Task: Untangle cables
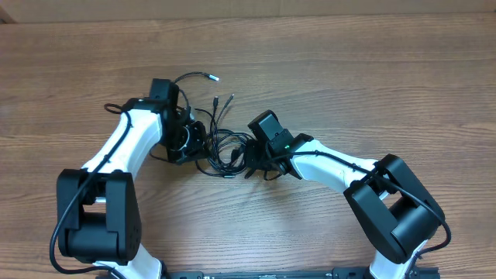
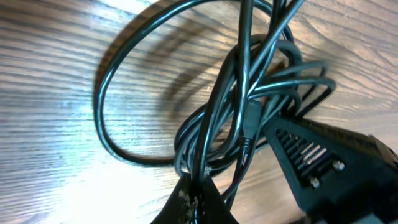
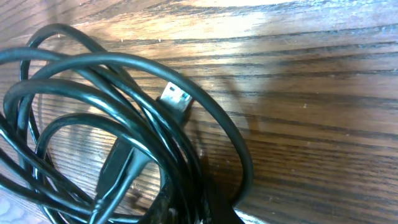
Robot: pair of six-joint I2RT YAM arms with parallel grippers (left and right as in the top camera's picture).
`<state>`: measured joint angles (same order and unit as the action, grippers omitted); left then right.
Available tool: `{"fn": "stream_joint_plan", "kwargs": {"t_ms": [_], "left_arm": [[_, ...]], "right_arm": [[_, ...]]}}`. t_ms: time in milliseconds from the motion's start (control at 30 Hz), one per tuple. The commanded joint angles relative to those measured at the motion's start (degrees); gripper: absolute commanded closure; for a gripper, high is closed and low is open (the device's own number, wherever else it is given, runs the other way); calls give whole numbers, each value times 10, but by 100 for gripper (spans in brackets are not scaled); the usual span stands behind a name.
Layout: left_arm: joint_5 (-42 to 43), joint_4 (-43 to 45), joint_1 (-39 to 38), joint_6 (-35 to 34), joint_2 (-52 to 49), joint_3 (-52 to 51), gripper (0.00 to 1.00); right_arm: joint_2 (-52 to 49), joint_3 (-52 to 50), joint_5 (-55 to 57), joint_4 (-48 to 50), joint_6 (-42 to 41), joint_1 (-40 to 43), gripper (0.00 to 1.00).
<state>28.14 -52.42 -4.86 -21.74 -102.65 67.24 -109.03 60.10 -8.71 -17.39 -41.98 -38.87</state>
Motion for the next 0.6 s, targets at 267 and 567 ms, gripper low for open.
{"fn": "stream_joint_plan", "kwargs": {"t_ms": [267,567], "left_arm": [[131,-39,85,115,16,13,96],[179,-41,103,155,16,13,96]], "right_arm": [[-15,3,27,-5,5,0,91],[-15,3,49,-2,8,0,91]]}}
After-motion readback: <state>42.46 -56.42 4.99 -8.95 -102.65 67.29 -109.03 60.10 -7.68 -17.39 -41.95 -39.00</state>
